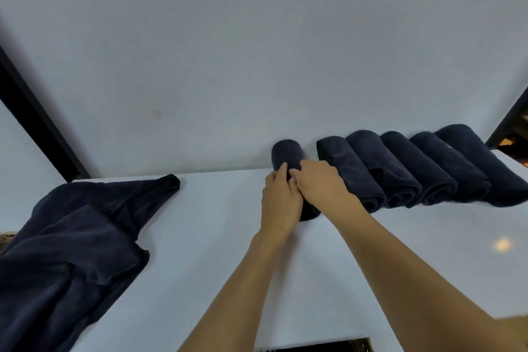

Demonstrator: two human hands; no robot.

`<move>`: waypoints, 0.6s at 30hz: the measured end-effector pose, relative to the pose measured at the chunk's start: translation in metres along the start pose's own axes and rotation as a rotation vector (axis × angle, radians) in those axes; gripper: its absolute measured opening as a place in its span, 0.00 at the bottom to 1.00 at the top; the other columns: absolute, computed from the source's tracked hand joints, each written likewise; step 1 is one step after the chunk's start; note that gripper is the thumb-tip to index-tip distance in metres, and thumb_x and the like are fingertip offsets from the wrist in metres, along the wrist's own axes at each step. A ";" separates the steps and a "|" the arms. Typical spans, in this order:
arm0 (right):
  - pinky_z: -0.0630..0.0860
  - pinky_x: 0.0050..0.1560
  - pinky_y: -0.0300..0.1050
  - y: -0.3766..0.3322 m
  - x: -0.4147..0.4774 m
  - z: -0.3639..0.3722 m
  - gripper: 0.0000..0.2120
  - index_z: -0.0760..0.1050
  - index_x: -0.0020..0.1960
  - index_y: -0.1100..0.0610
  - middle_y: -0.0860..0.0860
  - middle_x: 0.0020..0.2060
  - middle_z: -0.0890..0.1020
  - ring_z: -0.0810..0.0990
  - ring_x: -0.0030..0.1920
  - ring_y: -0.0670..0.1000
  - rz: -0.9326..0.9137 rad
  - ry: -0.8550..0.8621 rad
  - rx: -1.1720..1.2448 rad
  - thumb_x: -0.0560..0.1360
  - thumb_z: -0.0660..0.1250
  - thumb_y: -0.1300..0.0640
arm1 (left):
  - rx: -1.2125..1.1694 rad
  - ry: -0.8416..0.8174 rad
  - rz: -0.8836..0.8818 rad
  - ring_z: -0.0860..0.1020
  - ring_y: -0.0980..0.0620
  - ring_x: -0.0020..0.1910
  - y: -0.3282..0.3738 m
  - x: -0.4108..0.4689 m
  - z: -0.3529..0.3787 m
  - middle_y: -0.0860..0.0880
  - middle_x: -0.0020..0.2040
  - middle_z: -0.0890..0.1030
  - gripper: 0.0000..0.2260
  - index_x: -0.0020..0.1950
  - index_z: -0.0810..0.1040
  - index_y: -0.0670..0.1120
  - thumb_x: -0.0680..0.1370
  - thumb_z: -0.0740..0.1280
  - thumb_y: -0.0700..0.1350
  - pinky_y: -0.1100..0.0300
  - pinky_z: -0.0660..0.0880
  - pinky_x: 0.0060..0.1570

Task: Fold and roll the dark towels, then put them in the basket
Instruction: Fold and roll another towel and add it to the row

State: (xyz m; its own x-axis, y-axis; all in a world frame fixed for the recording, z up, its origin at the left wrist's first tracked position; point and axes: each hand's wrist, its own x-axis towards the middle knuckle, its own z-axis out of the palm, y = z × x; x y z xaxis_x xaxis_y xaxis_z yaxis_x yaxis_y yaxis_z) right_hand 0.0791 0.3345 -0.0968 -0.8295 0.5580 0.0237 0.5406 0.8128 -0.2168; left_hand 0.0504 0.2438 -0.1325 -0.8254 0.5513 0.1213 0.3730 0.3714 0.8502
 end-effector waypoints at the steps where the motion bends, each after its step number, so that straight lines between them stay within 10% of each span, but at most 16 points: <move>1: 0.66 0.38 0.44 0.006 -0.004 -0.003 0.11 0.70 0.49 0.57 0.56 0.52 0.76 0.70 0.41 0.51 0.024 0.039 -0.061 0.82 0.54 0.52 | -0.013 -0.029 0.009 0.65 0.47 0.73 0.002 0.002 0.008 0.46 0.76 0.63 0.21 0.78 0.59 0.49 0.84 0.51 0.46 0.55 0.62 0.71; 6: 0.70 0.42 0.43 0.027 -0.014 -0.016 0.11 0.72 0.61 0.57 0.52 0.48 0.68 0.66 0.46 0.50 -0.062 0.123 -0.222 0.81 0.57 0.58 | -0.054 -0.052 -0.018 0.77 0.43 0.57 0.008 0.016 0.049 0.46 0.62 0.77 0.16 0.64 0.72 0.52 0.80 0.52 0.52 0.44 0.76 0.57; 18: 0.75 0.47 0.49 -0.016 -0.020 -0.058 0.08 0.75 0.53 0.61 0.56 0.53 0.77 0.78 0.52 0.57 0.004 -0.101 -0.410 0.79 0.62 0.57 | 0.198 -0.196 0.106 0.69 0.40 0.68 0.005 -0.019 -0.040 0.43 0.68 0.75 0.22 0.76 0.61 0.48 0.84 0.55 0.52 0.46 0.63 0.67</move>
State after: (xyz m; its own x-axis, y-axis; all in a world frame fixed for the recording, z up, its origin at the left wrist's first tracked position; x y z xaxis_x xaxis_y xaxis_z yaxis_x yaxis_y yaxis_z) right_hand 0.0948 0.3199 -0.0367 -0.8256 0.5591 -0.0760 0.5384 0.8209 0.1903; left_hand 0.0510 0.2058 -0.1101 -0.6869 0.7216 0.0863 0.5440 0.4318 0.7195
